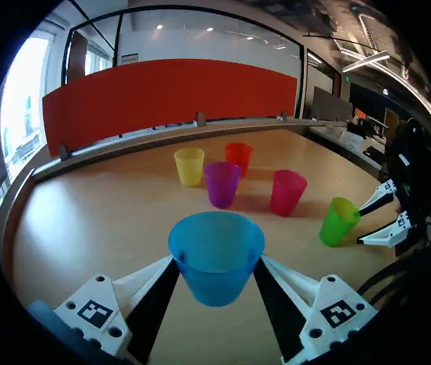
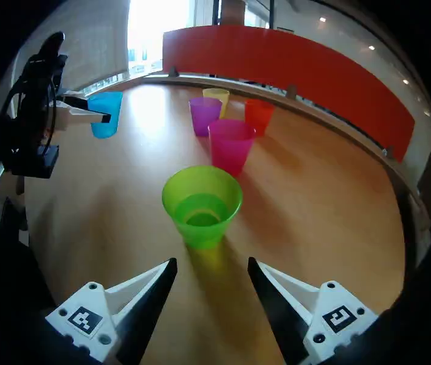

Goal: Pour water

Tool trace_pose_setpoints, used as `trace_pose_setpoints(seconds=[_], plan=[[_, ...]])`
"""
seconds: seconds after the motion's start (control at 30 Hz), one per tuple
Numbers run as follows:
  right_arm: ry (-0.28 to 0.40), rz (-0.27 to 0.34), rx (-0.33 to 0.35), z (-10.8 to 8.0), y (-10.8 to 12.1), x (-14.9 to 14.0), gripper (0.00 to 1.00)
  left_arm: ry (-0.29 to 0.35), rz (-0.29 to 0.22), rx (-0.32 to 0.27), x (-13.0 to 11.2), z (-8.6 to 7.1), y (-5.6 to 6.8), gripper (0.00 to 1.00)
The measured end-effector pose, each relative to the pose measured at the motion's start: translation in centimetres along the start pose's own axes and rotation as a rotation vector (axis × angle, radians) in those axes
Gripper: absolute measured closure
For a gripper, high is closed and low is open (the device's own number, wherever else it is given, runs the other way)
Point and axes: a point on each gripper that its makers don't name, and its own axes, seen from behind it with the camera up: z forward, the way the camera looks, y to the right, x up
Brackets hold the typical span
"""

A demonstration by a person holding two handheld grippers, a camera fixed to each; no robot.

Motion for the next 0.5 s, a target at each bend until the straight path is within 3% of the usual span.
trace_pose_setpoints(seconds=[0.3,0.5], plan=[[0.002,0.031,-0.018,-1.1,0.1,-0.1,0.10,-0.007,-0.026,-0.017,-0.6,2.1,0.2,0.19],[0.004,0.037,-0.016,-1.4,-0.2,0.0,0.10,-0.025,-0.015,-0.015,-1.1,3.4,0.0,0.19]])
